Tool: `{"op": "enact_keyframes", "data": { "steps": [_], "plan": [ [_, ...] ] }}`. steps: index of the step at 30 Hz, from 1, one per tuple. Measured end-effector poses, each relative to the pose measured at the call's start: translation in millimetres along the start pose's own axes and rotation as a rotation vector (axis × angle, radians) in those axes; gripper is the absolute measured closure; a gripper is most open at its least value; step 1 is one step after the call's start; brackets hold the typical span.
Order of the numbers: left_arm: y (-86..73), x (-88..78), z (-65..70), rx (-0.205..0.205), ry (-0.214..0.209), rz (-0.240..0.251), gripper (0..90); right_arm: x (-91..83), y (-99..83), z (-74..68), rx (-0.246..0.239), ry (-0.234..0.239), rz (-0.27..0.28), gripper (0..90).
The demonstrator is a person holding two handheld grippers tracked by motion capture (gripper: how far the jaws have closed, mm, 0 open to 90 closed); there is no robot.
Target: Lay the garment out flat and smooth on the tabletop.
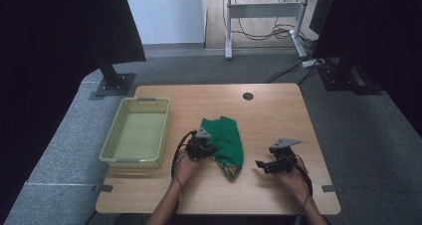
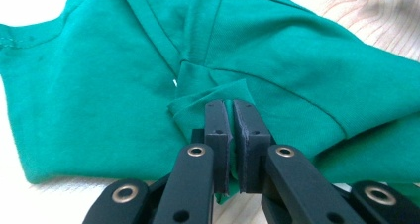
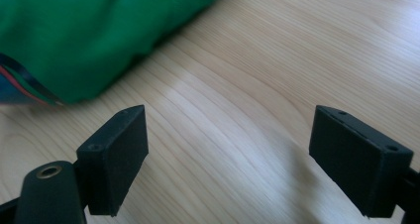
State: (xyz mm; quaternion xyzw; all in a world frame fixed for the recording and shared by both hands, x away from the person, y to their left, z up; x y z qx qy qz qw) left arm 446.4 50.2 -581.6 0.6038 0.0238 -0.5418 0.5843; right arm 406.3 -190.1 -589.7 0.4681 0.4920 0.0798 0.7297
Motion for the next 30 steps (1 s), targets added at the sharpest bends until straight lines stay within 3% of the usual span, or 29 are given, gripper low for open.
{"op": "enact_keyframes", "data": {
  "steps": [2,3,5,8,10,14,17,22,23,24,25,30],
  "plan": [
    [-2.2,0.5,-0.1,0.01,-0.004,-0.001,85.0,0.0,0.0,0.0,0.0,0.0,0.0,15.0],
    [-2.2,0.5,-0.1,0.01,-0.004,-0.001,85.0,6.4,9.0,-6.4,-0.017,0.034,0.01,15.0],
    [-4.2,0.7,1.0,0.024,-0.003,-0.005,84.9,6.4,9.0,-6.4,-0.017,0.034,0.01,15.0],
    [-6.4,1.3,3.2,0.047,0.0,-0.014,84.8,18.9,22.4,-18.4,-0.043,0.093,0.015,15.0],
    [-7.5,2.0,4.4,0.053,-0.003,-0.016,84.8,21.1,24.1,-20.4,-0.048,0.102,0.015,15.0],
    [-9.0,2.7,5.6,0.051,-0.008,-0.012,84.8,25.1,26.9,-24.2,-0.054,0.123,0.015,15.0],
    [-10.5,2.8,5.9,0.045,-0.022,-0.007,84.8,45.0,34.2,-36.8,-0.078,0.194,-0.012,16.1],
    [-11.3,3.4,6.6,0.042,-0.029,-0.002,84.6,47.2,34.9,-38.4,-0.08,0.205,-0.013,16.5],
    [-11.3,3.4,6.6,0.042,-0.029,-0.002,84.6,55.4,38.8,-46.0,-0.088,0.248,-0.004,16.5],
    [-11.8,4.6,8.8,0.044,-0.029,-0.001,84.6,55.4,38.8,-46.0,-0.088,0.248,-0.004,19.1],
    [-11.9,5.0,9.4,0.046,-0.027,0.0,84.6,58.8,43.2,-51.1,-0.109,0.268,0.001,29.5],
    [-12.1,5.4,10.4,0.049,-0.024,0.001,84.6,57.7,47.3,-53.4,-0.118,0.27,-0.005,34.5]
  ]
}}
Point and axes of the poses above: each handheld gripper's, and its own axes: x roughly forward along the jaws, y roughly out of its top, z roughly to its right, the point moved 7 cm from there along x, roughly forward along the jaws, and after that the axes turned 14 degrees about -x, right-handed, at the moved point
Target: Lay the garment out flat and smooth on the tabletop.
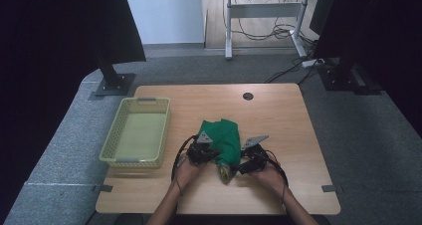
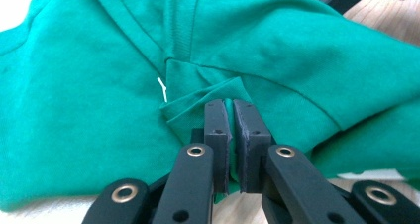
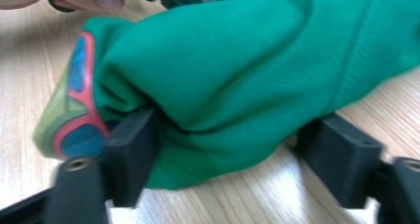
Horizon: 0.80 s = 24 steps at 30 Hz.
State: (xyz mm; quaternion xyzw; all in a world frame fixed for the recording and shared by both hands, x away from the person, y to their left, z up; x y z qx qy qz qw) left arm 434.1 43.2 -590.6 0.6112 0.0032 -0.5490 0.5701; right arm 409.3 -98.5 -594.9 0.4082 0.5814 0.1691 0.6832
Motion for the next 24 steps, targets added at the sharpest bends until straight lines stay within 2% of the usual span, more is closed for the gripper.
{"op": "enact_keyframes", "data": {
  "steps": [1,2,3,4,5,9,10,11,12,15,16,17,18,19,20,21,22,23,24],
  "plan": [
    [-0.1,-0.2,-0.1,-0.006,-0.004,0.0,84.6,0.0,0.0,0.0,0.0,0.0,0.0,55.4],
    [-0.1,-0.2,-0.1,-0.006,-0.004,0.0,84.6,0.0,0.0,0.0,0.0,0.0,0.0,55.4],
    [0.2,-0.4,-0.4,-0.02,-0.018,0.004,84.6,-4.0,2.5,-1.6,-0.028,-0.016,-0.001,71.9],
    [0.2,-0.4,-0.4,-0.02,-0.018,0.004,84.4,-4.0,2.5,-1.6,-0.028,-0.016,-0.001,71.9],
    [2.1,-0.5,1.2,-0.032,-0.045,0.019,84.5,-15.2,6.9,-3.9,-0.083,-0.07,-0.03,81.3],
    [3.7,-1.1,2.5,-0.031,-0.048,0.026,84.5,-22.9,10.0,-3.7,-0.095,-0.091,-0.022,81.7],
    [13.8,-7.1,8.5,-0.015,-0.054,0.068,84.5,-22.9,10.0,-3.7,-0.095,-0.091,-0.022,82.0],
    [13.8,-7.1,8.5,-0.015,-0.054,0.068,84.7,-22.9,10.0,-3.7,-0.095,-0.091,-0.022,82.0],
    [13.8,-7.1,8.5,-0.015,-0.054,0.068,84.7,-39.7,16.0,-0.5,-0.096,-0.126,0.013,82.0],
    [13.8,-7.1,8.5,-0.015,-0.054,0.068,84.7,-39.7,16.0,-0.5,-0.096,-0.126,0.013,82.2],
    [40.1,-31.7,23.8,0.009,-0.098,0.169,84.7,-39.7,16.0,-0.5,-0.096,-0.126,0.013,82.2],
    [40.1,-31.7,23.8,0.009,-0.098,0.169,84.8,-39.7,16.0,-0.5,-0.096,-0.126,0.013,82.2],
    [40.1,-31.7,23.8,0.009,-0.098,0.169,84.8,-84.6,35.1,2.2,-0.114,-0.188,0.094,82.2],
    [52.6,-48.0,32.0,0.026,-0.117,0.235,84.8,-84.6,35.1,2.2,-0.114,-0.188,0.094,82.4],
    [52.6,-48.0,32.0,0.026,-0.117,0.235,85.0,-84.6,35.1,2.2,-0.114,-0.188,0.094,82.4],
    [52.6,-48.0,32.0,0.026,-0.117,0.235,85.0,-112.2,50.7,-2.2,-0.147,-0.23,0.153,82.4],
    [59.7,-64.8,33.0,0.03,-0.118,0.296,85.0,-112.2,50.7,-2.2,-0.147,-0.23,0.153,82.3],
    [59.1,-67.9,29.9,0.023,-0.109,0.301,84.9,-136.5,66.0,-9.5,-0.17,-0.245,0.232,81.2],
    [59.1,-67.9,29.9,0.023,-0.109,0.301,85.0,-136.5,66.0,-9.5,-0.17,-0.245,0.232,81.2]
  ]
}}
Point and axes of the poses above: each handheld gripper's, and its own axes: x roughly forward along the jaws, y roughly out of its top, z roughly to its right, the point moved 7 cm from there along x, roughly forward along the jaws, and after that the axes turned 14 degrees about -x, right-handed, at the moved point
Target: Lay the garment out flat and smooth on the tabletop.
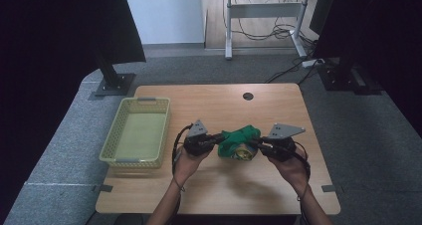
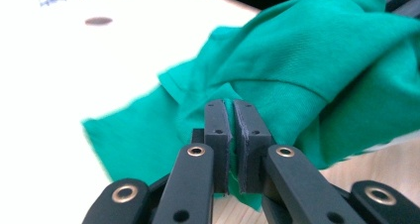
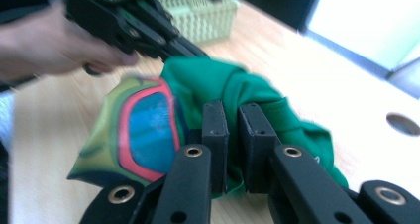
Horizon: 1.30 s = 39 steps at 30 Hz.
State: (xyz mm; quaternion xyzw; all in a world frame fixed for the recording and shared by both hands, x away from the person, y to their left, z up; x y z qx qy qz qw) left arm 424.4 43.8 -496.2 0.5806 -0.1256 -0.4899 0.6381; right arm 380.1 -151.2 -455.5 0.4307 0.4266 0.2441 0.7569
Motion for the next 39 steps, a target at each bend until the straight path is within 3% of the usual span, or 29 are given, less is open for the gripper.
{"op": "enact_keyframes", "data": {
  "steps": [1,3,4,5,8,9,10,11,12,13,14,15,16,17,26,27,28,30,32,38,39],
  "plan": [
    [-4.6,-3.6,-9.3,-0.021,0.029,-0.011,85.0,-2.7,2.4,-0.2,0.004,0.014,0.013,78.1],
    [-4.6,-3.6,-9.3,-0.021,0.029,-0.011,84.9,-3.6,1.3,0.5,0.023,0.029,0.022,78.1],
    [-26.9,-5.0,-31.4,-0.073,0.073,-0.067,84.9,-3.6,1.3,0.5,0.023,0.029,0.022,72.4],
    [-35.1,-4.6,-37.1,-0.089,0.081,-0.093,83.4,2.5,-17.9,6.9,0.063,0.024,-0.025,62.0],
    [-46.3,-4.2,-45.1,-0.1,0.111,-0.126,79.1,5.0,-26.1,9.3,0.081,0.019,-0.041,59.9],
    [-56.1,-4.9,-52.9,-0.123,0.121,-0.151,79.1,8.1,-38.6,12.4,0.11,0.015,-0.063,57.0],
    [-56.1,-4.9,-52.9,-0.123,0.121,-0.151,70.6,8.1,-38.6,12.4,0.11,0.015,-0.063,57.0],
    [-56.1,-4.9,-52.9,-0.123,0.121,-0.151,70.6,10.9,-53.5,15.8,0.14,0.006,-0.092,57.0],
    [-58.6,-8.3,-59.7,-0.135,0.147,-0.146,70.6,10.9,-53.5,15.8,0.14,0.006,-0.092,52.5],
    [-58.6,-8.3,-59.7,-0.135,0.147,-0.146,58.8,10.9,-53.5,15.8,0.14,0.006,-0.092,52.5],
    [-58.6,-8.3,-59.7,-0.135,0.147,-0.146,58.8,11.7,-69.8,19.5,0.172,-0.006,-0.119,52.5],
    [-54.8,-11.0,-61.3,-0.125,0.163,-0.135,58.8,11.7,-69.8,19.5,0.172,-0.006,-0.119,47.7],
    [-54.8,-11.0,-61.3,-0.125,0.163,-0.135,52.3,11.7,-69.8,19.5,0.172,-0.006,-0.119,47.7],
    [-52.0,-11.4,-61.2,-0.116,0.17,-0.132,49.8,10.9,-82.3,18.0,0.194,-0.007,-0.136,42.1],
    [-40.8,-6.9,-56.1,-0.092,0.161,-0.126,44.8,12.6,-98.2,12.8,0.213,0.007,-0.169,38.7],
    [-40.8,-6.9,-56.1,-0.092,0.161,-0.126,44.8,12.2,-106.9,10.1,0.23,0.015,-0.18,38.7],
    [-39.4,0.9,-52.4,-0.065,0.154,-0.152,44.8,12.2,-106.9,10.1,0.23,0.015,-0.18,38.0],
    [-39.4,0.9,-52.4,-0.065,0.154,-0.152,44.4,10.1,-114.6,6.4,0.245,0.024,-0.188,38.0],
    [-46.6,12.1,-54.3,-0.054,0.167,-0.196,44.5,8.4,-121.9,1.3,0.251,0.036,-0.208,37.1],
    [-58.8,17.1,-59.9,-0.064,0.176,-0.225,43.5,10.1,-135.8,-2.4,0.247,0.03,-0.259,34.7],
    [-69.3,18.5,-63.1,-0.052,0.194,-0.254,43.5,10.1,-135.8,-2.4,0.247,0.03,-0.259,32.5]
  ]
}}
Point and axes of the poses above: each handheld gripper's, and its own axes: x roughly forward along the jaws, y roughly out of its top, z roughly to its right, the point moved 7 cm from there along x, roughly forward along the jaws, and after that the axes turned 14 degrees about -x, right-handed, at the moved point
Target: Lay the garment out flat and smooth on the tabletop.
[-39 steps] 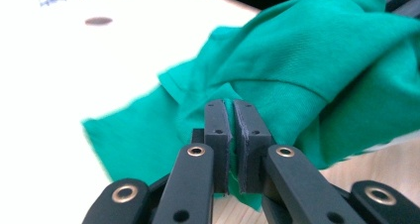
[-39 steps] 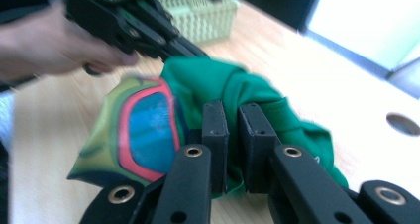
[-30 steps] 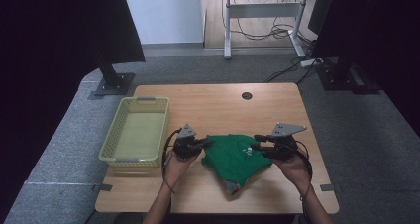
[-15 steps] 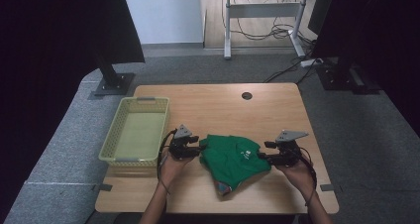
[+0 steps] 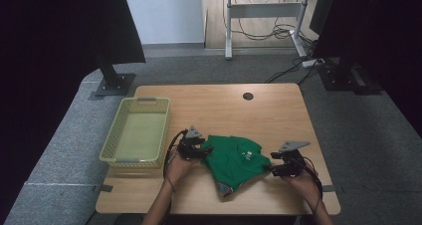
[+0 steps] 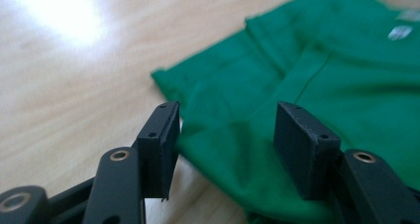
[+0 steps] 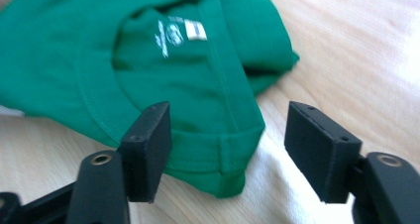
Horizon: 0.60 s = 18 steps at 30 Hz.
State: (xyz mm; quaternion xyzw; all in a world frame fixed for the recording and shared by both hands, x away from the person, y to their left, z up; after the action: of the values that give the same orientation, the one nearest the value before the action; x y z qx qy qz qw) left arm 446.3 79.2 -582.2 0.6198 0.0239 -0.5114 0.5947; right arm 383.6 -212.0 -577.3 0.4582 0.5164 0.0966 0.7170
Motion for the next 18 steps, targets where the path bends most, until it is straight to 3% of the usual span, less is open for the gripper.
{"op": "enact_keyframes", "data": {
  "steps": [1,5,6,8,12,13,15,17,18],
  "plan": [
    [-3.0,0.7,-0.3,0.003,0.008,-0.007,43.0,5.5,-4.6,2.0,-0.001,-0.008,-0.023,29.1],
    [-3.0,0.7,-0.3,0.003,0.008,-0.007,42.9,7.7,-5.6,3.2,-0.006,-0.013,-0.032,28.8],
    [-15.4,-0.7,2.7,0.035,0.034,-0.025,42.9,7.7,-5.6,3.2,-0.006,-0.013,-0.032,28.8],
    [-17.2,-2.0,3.8,0.036,0.035,-0.026,42.4,15.6,-8.0,11.6,-0.009,-0.039,-0.049,27.4],
    [-23.6,-6.4,7.9,0.04,0.026,-0.03,42.7,17.9,-6.4,20.9,-0.004,-0.068,-0.053,26.8],
    [-30.4,-10.7,12.0,0.022,-0.006,-0.044,42.7,17.9,-6.4,20.9,-0.004,-0.068,-0.053,26.7],
    [-33.3,-14.0,15.2,0.023,-0.024,-0.062,43.3,20.3,-4.4,27.3,0.002,-0.082,-0.055,26.5],
    [-33.3,-14.0,15.2,0.023,-0.024,-0.062,43.3,22.1,-2.9,30.4,0.004,-0.085,-0.056,26.5],
    [-26.2,-22.7,17.9,0.045,-0.026,-0.054,43.3,22.1,-2.9,30.4,0.004,-0.085,-0.056,26.4]
  ]
}}
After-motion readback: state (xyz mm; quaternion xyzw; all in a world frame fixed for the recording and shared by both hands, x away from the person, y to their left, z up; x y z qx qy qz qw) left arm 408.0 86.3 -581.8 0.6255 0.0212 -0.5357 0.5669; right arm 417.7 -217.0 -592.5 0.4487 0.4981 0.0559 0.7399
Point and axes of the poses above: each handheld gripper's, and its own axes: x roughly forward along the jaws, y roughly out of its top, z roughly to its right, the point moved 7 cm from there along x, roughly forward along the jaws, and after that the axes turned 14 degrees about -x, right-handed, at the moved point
